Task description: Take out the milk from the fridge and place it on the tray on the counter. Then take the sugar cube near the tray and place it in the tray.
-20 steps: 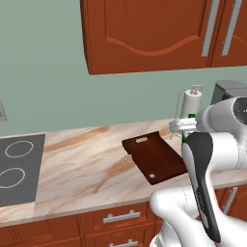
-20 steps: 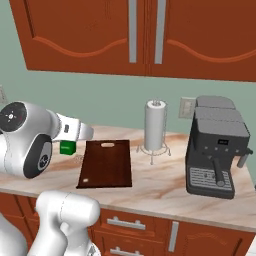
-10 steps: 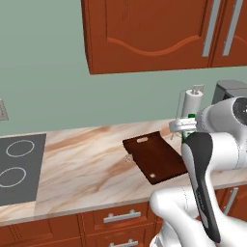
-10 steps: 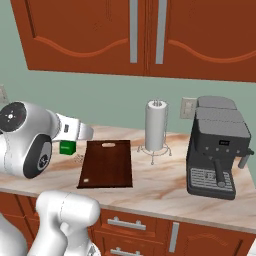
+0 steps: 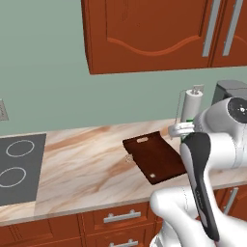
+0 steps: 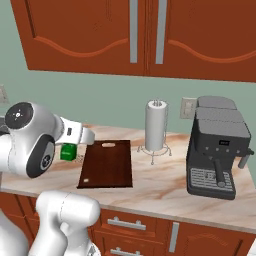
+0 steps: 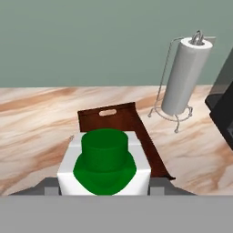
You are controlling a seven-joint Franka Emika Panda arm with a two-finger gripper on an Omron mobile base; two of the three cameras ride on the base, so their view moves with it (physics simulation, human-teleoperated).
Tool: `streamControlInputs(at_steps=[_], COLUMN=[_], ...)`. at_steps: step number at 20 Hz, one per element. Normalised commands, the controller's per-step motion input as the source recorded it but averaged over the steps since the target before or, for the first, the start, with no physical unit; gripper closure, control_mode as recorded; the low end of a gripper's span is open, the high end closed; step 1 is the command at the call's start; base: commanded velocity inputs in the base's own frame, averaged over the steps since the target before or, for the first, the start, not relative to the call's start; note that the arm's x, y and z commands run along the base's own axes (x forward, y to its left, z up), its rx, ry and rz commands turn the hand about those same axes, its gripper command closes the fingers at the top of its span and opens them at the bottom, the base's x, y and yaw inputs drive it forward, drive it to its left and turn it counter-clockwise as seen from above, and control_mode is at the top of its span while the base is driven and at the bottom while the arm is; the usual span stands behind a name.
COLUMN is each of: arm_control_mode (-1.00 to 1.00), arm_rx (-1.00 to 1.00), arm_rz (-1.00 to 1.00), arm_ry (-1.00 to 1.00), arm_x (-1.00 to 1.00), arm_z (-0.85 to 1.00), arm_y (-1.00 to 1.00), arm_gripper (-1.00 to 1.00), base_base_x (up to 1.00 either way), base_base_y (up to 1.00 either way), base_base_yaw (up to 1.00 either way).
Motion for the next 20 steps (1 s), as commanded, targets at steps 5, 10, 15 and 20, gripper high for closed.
streamControlInputs(at_steps=[5, 10, 15, 20], arm_control_mode=[-1.00, -1.00, -1.00, -1.00], arm_rx=[0.00, 0.00, 0.00, 0.00], arm_rz=[0.06, 0.14, 0.08, 0.07], arm_ry=[-0.02, 0.00, 0.00, -0.01], arm_x=[0.11, 0.38, 0.68, 0.61], arm_z=[-0.59, -0.54, -0.54, -0.61], arm_y=[-0.09, -0.18, 0.00, -0.01], arm_gripper=[1.00, 1.00, 1.00, 1.00], base_base_x=[0.00, 0.00, 0.00, 0.00], base_base_y=[0.00, 0.00, 0.00, 0.00], base_base_yaw=[0.00, 0.00, 0.00, 0.00])
